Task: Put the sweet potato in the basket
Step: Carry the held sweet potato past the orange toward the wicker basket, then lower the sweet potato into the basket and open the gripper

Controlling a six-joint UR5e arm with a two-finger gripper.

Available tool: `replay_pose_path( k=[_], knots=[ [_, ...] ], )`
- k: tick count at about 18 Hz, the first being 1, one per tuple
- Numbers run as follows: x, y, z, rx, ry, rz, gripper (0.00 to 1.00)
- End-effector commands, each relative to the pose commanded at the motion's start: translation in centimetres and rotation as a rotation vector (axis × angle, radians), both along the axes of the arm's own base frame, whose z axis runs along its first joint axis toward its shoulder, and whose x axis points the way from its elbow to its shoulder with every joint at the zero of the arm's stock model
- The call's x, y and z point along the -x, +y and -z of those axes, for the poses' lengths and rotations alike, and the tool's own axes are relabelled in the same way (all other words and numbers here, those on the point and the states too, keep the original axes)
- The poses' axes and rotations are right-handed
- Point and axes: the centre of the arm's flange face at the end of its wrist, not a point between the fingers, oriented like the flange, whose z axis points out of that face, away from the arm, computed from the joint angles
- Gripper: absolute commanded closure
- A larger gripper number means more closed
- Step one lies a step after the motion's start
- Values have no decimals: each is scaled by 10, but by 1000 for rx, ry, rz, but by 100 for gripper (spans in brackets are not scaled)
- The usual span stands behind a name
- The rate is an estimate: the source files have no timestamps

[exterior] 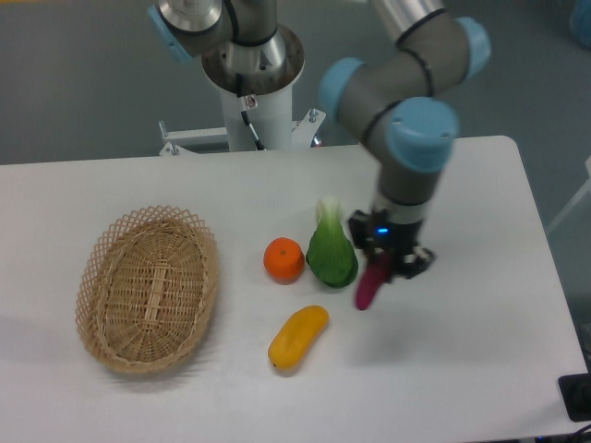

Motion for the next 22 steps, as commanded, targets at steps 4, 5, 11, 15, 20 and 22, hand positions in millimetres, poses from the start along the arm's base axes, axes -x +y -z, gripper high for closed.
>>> replay_pose_path(
  k=[4,5,11,15,20,22],
  knots=[
    [-64,31,-3,-12,-2,27,91],
    [-79,39,-3,-11,-7,27,91],
    [-169,67,17,22,-42,101,91],
    [-220,68,40,66,-72,162,90],
    [-251,55,63,114,-97,209,76],
    [-255,50,69,128,-103,215,58]
  ],
)
